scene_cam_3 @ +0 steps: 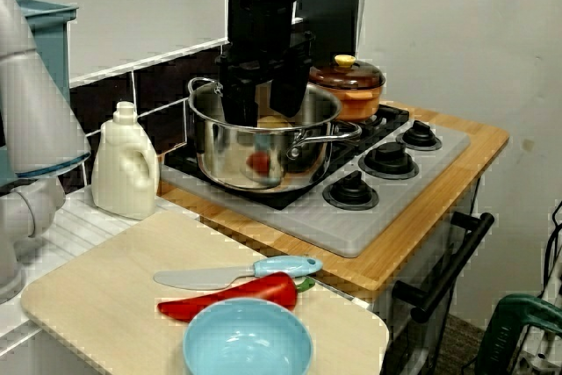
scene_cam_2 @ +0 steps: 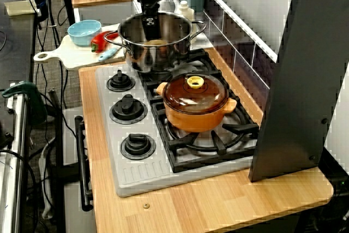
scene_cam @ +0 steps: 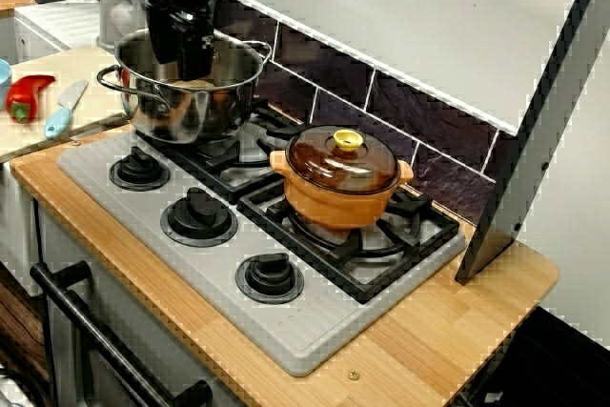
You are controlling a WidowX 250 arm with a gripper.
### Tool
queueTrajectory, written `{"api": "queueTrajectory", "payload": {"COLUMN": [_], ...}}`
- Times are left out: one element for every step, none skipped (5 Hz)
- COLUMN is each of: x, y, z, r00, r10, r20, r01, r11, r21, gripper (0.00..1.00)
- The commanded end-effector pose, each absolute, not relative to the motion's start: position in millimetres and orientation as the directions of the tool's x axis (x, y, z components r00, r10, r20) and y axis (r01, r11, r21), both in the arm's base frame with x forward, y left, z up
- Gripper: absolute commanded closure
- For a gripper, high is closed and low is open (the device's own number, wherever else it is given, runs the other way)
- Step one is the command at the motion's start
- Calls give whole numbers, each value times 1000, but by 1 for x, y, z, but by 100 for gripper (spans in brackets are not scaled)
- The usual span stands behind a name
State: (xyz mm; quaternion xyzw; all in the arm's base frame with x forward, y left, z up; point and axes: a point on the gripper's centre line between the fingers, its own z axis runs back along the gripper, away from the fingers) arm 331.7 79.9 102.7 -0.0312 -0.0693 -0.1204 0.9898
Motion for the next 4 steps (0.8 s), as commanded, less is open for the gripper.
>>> {"api": "queueTrajectory", "payload": {"x": [344, 346, 346, 345], "y": [76, 76, 83, 85], "z": [122, 120, 122, 122], "r00": [760, 689, 660, 606], "r10": [-611, -689, -708, -755], "r20": [222, 223, 251, 251], "r01": [631, 714, 740, 790], "r11": [775, 699, 670, 609], "r21": [-28, -48, -57, -73], "gripper": [0, 0, 0, 0]}}
